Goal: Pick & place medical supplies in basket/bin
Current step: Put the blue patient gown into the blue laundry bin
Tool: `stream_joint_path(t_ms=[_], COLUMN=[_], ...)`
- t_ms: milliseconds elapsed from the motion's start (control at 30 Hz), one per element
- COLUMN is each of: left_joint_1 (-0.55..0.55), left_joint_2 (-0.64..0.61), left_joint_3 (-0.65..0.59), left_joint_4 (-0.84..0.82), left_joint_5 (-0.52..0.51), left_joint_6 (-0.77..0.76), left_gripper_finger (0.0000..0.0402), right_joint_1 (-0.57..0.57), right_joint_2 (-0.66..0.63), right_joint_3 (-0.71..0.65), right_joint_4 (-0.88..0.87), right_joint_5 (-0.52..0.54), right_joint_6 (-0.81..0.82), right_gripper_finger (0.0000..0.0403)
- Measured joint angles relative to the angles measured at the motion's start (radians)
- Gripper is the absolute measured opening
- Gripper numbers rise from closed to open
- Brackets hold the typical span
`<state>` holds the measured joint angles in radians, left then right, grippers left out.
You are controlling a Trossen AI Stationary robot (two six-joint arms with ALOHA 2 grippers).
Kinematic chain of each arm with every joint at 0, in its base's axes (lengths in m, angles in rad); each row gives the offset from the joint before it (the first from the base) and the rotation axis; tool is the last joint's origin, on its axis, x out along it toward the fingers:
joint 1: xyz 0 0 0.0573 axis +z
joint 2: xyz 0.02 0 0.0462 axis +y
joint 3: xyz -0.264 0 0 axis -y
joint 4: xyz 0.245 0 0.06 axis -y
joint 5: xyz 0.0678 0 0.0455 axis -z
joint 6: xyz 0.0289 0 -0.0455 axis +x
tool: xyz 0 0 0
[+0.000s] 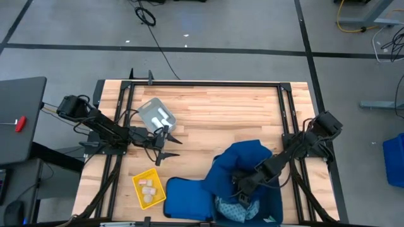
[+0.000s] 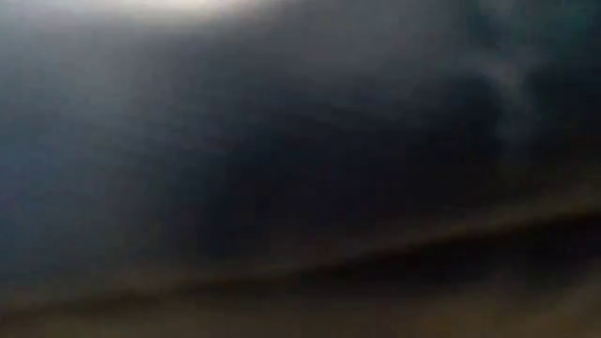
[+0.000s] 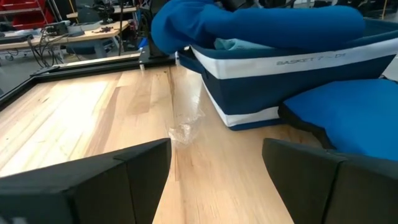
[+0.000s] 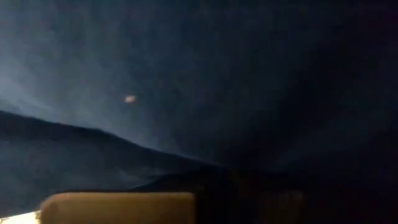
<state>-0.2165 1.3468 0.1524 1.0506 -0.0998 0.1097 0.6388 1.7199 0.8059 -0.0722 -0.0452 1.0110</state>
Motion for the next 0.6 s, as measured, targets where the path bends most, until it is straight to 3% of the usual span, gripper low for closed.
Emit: stream_joint_path(t_ms=[167,333,467,600], left_joint_1=[0.0,0.0,0.0,0.0], left_joint_2=[0.0,0.0,0.0,0.0], left_joint_3=[0.0,0.0,0.0,0.0], left_joint_4=[-0.002,-0.001,-0.001,-0.001], left_joint_5=[0.0,-0.003,-0.003,-0.004], left_joint_6=[0.001,0.003,0.004,0.005], left_gripper_finger=[0.0256,0.0256,0.0256,0.0256], right_joint_1=[0.008,0.007,0.007,0.016], right_joint_2=[0.005,0.005,0.005,0.004], right_joint_3=[0.081,0.189,0.278,0.35], right_joint_4=[-0.046,-0.221,-0.383,-0.502], right_joint_5=[0.047,0.053,0.066,0.095], right_joint_6=[-0.048,-0.055,-0.055,-0.059], right_gripper_finger=[0.0116,0.0192,0.0224,0.0229])
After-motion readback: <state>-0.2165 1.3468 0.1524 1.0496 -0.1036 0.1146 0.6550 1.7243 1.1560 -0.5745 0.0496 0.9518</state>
